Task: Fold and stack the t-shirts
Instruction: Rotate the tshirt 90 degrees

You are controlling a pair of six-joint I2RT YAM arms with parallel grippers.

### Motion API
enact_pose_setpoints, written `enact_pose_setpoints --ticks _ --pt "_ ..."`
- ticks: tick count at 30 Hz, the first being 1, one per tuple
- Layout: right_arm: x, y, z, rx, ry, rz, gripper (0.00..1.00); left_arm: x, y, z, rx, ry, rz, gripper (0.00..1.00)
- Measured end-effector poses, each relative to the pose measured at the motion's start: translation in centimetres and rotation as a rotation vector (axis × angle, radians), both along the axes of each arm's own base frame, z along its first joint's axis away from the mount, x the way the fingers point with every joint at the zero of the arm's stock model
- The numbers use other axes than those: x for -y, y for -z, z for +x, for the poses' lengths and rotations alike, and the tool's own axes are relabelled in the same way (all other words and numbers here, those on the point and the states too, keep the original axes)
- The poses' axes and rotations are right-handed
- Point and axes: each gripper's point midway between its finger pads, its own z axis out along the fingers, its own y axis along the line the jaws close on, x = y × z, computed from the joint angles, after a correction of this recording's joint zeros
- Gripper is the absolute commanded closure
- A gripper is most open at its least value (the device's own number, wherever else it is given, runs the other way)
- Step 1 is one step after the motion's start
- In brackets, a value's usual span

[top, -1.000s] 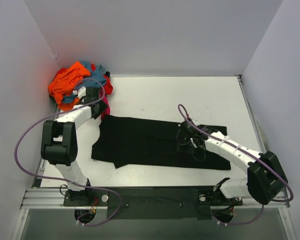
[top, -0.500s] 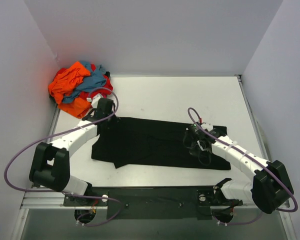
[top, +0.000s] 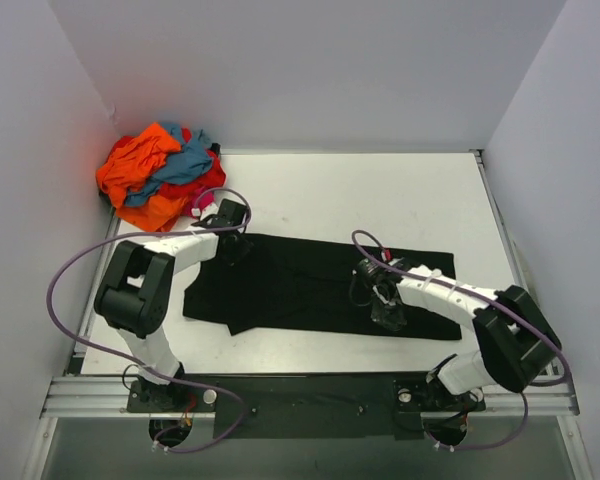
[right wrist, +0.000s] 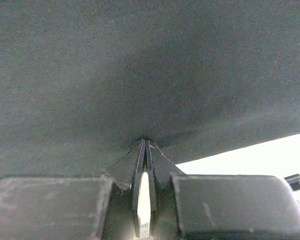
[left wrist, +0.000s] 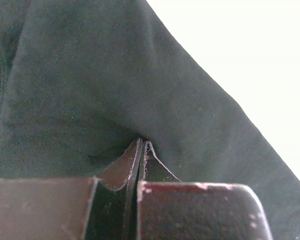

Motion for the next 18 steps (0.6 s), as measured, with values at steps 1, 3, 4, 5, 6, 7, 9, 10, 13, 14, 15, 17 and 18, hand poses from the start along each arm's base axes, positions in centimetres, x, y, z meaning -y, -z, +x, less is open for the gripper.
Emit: enact_pose_setpoints --ticks 1,3,4,5,6,7,9,10,13,14,15,17,18 --pt "0.0 0.3 -0.2 -0.014 -0.003 -0.012 1.00 0.2 0.2 0.5 -0.005 0.000 0.001 1.00" --pt "-0.3 0.5 -0.1 -0.026 -0.014 -0.042 1.00 0.6 0.2 1.5 -0.008 0.000 0.001 1.00" --pt "-0.5 0.5 0.0 -0.026 -0.024 -0.052 1.00 0.8 0.2 2.0 -0.007 0.000 0.001 1.00" --pt "-0.7 0.5 0.0 -0.026 -0.038 -0.069 1.00 1.1 0.2 2.7 -0.004 0.003 -0.002 1.00" --pt "-0.8 0.5 0.0 -0.027 -0.053 -0.088 1.00 1.4 0.2 3.3 -0.002 0.006 -0.004 1.00" --pt "-1.1 0.5 0.0 -0.027 -0.069 -0.103 1.00 1.7 0.2 3.8 0.002 0.009 -0.006 1.00" --pt "-1.7 0.5 -0.1 -0.023 -0.102 -0.131 1.00 2.3 0.2 5.1 0.007 0.025 -0.008 1.00" --pt "-2.2 0.5 -0.1 -0.019 -0.121 -0.139 1.00 2.8 0.2 5.8 0.012 0.033 -0.010 1.00" --pt "-4.1 0.5 -0.7 -0.006 -0.194 -0.144 1.00 4.7 0.0 8.8 0.029 0.079 -0.020 1.00" --pt "-5.1 0.5 -0.9 -0.003 -0.225 -0.137 1.00 5.5 0.0 9.9 0.036 0.100 -0.021 1.00" --pt "-6.4 0.5 -1.1 -0.002 -0.262 -0.126 1.00 6.6 -0.1 11.2 0.045 0.125 -0.024 1.00" --pt "-9.6 0.5 -1.2 -0.001 -0.342 -0.091 1.00 9.2 -0.2 14.2 0.064 0.185 -0.029 1.00" --pt "-11.5 0.4 -1.0 0.000 -0.381 -0.067 1.00 10.6 -0.2 15.8 0.069 0.218 -0.036 1.00"
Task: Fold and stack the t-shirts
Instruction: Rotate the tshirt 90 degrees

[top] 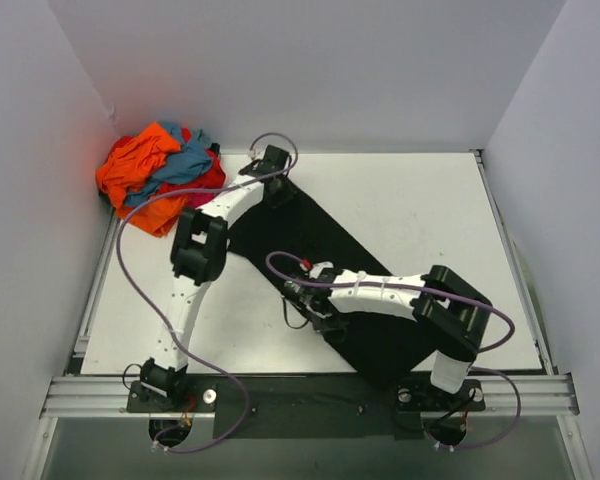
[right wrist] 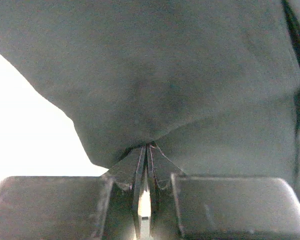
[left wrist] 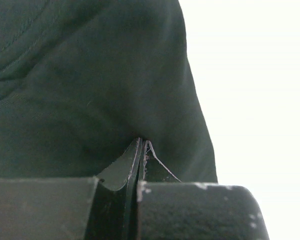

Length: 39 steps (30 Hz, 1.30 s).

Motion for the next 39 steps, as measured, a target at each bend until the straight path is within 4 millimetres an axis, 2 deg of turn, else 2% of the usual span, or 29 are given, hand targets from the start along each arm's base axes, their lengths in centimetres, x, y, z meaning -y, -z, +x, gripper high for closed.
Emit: enact_pose_setpoints --ticks 2,3,4,6,8,10,12,14,16,19,20,22,26,29,33,34,36,39 --pt "-4.3 -0.1 0.7 -0.005 -0.062 0.091 1.00 3.6 -0.3 3.9 0.049 0.077 -0.033 1.00" --pt "-6.9 -0.3 1.0 -0.007 -0.087 0.177 1.00 5.0 -0.3 5.3 0.075 0.106 -0.056 1.00" --pt "-8.5 -0.4 1.2 -0.008 -0.102 0.239 0.98 7.0 -0.6 6.9 0.117 0.144 -0.106 1.00" --pt "-11.0 -1.0 1.6 -0.013 -0.128 0.353 0.91 9.1 -0.4 7.6 0.149 0.194 -0.186 1.00" --pt "-11.8 -2.2 2.7 -0.012 -0.125 0.452 0.85 10.3 0.0 7.3 0.144 0.222 -0.266 1.00" --pt "-10.9 -4.0 4.9 0.010 -0.079 0.532 0.82 10.6 -0.1 7.0 0.141 0.235 -0.318 1.00" --pt "-8.3 -6.3 8.5 0.071 0.010 0.593 0.76 10.8 -0.3 7.0 0.144 0.251 -0.349 1.00" --pt "-4.8 -8.2 12.2 0.151 0.105 0.627 0.72 11.2 -0.5 6.9 0.144 0.268 -0.368 1.00" --pt "-0.7 -9.2 15.0 0.216 0.197 0.626 0.68 11.8 -0.6 6.6 0.144 0.289 -0.384 1.00" --pt "3.4 -9.0 16.6 0.237 0.275 0.588 0.66 13.5 -0.8 5.9 0.149 0.331 -0.408 1.00" --pt "4.4 -8.6 16.9 0.227 0.290 0.570 0.62 14.1 -0.8 5.5 0.147 0.346 -0.414 1.00" --pt "5.9 -7.6 17.2 0.191 0.311 0.534 0.59 15.4 -0.9 4.6 0.145 0.378 -0.423 0.92" --pt "7.4 -5.5 18.2 0.122 0.344 0.496 0.58 17.2 -1.0 3.0 0.156 0.444 -0.406 0.90" --pt "7.7 -5.1 20.0 0.097 0.365 0.498 0.58 16.9 -1.9 2.4 0.164 0.472 -0.380 0.88" --pt "7.0 -5.4 24.1 0.111 0.368 0.533 0.56 15.3 -5.7 1.1 0.187 0.500 -0.340 0.72" --pt "6.9 -5.4 24.9 0.114 0.368 0.539 0.56 14.6 -7.0 0.4 0.199 0.502 -0.325 0.64" --pt "6.5 -5.3 26.2 0.116 0.367 0.550 0.56 12.9 -9.6 -1.5 0.211 0.502 -0.291 0.57" --pt "6.0 -4.5 27.6 0.103 0.365 0.556 0.57 9.8 -13.0 -4.5 0.242 0.474 -0.233 0.53"
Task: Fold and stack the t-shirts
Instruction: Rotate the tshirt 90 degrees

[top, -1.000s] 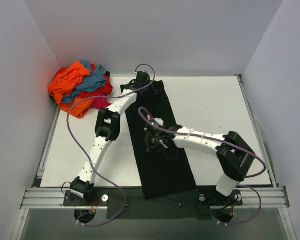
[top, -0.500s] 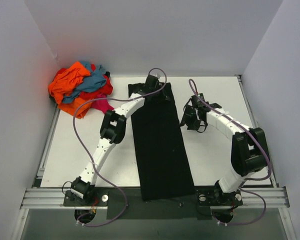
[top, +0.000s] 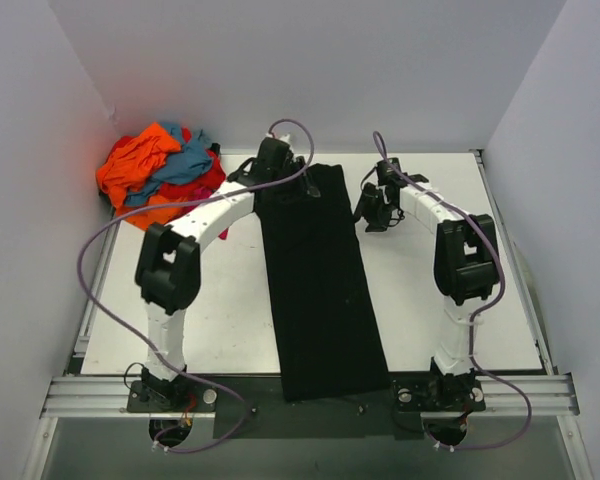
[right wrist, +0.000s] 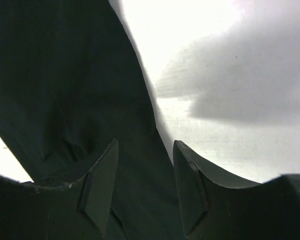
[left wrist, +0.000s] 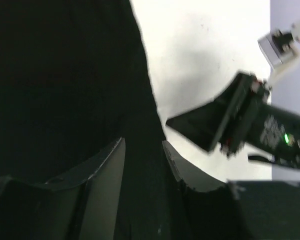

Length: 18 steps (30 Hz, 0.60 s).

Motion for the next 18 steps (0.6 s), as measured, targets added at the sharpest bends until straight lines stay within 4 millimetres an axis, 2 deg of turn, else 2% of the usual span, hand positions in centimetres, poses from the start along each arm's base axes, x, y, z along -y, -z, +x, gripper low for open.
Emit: enact_pose_setpoints --ticks 2,5,8,11,13,15,18 --pt "-0.2 0.8 0.5 -0.016 -0.002 0.002 0.57 -2.2 -1.2 -2.1 0.018 -0.036 0.024 0.52" --pt "-0.5 2.3 1.1 -0.053 -0.010 0.004 0.57 -6.4 -0.3 -5.4 0.004 -0.104 0.060 0.49" --pt "-0.8 3.4 1.3 -0.082 -0.016 0.007 0.59 -11.3 3.3 -7.9 -0.060 -0.186 0.114 0.46" --pt "-0.9 3.2 1.4 -0.083 -0.020 0.013 0.66 -15.3 7.6 -9.6 -0.155 -0.259 0.180 0.44" --pt "-1.0 3.3 1.3 -0.086 -0.022 0.016 0.67 -16.6 9.6 -10.8 -0.208 -0.281 0.205 0.44" --pt "-0.9 3.6 1.3 -0.094 -0.021 0.014 0.68 -17.1 10.6 -11.5 -0.237 -0.291 0.212 0.44" --pt "-1.2 3.7 1.5 -0.101 -0.023 0.025 0.69 -17.3 11.2 -11.8 -0.255 -0.299 0.202 0.44"
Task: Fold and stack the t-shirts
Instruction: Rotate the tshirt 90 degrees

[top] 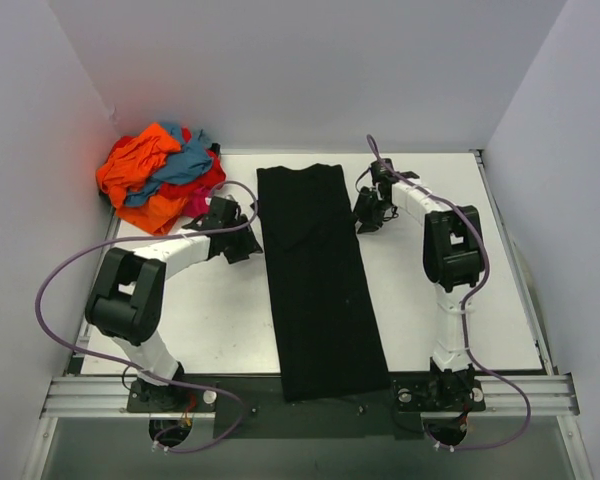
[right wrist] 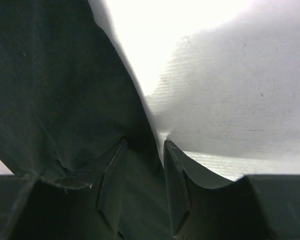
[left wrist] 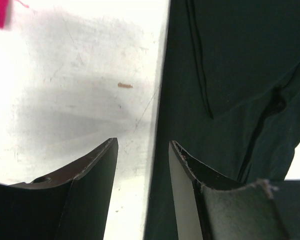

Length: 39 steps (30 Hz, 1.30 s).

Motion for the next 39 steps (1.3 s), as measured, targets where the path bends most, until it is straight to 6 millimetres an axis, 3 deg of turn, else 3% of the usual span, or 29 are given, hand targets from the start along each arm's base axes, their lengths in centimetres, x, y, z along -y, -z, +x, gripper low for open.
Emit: enact_pose_setpoints --ticks 4,9,11,19,29,39 --pt "-0.5 0.0 0.5 0.001 -0.007 0.018 0.72 -0.1 0.4 1.0 0.007 -0.021 -0.031 0.44" --pt "-0.9 0.1 0.8 -0.003 -0.013 0.027 0.96 0.2 1.5 1.8 -0.007 -0.030 -0.047 0.46" --pt "-1.2 0.3 0.8 -0.008 -0.009 0.029 1.00 0.5 1.6 2.4 -0.005 -0.027 -0.056 0.47" --pt "-0.1 0.4 1.3 -0.017 0.045 0.036 1.00 1.6 1.4 4.9 0.018 -0.026 -0.101 0.45" --pt "5.2 0.5 2.7 -0.023 0.192 0.055 1.00 2.2 1.3 5.7 0.028 -0.016 -0.132 0.44" --pt "5.9 0.5 2.9 -0.016 0.221 0.063 1.00 4.7 1.1 7.9 0.056 0.005 -0.203 0.44"
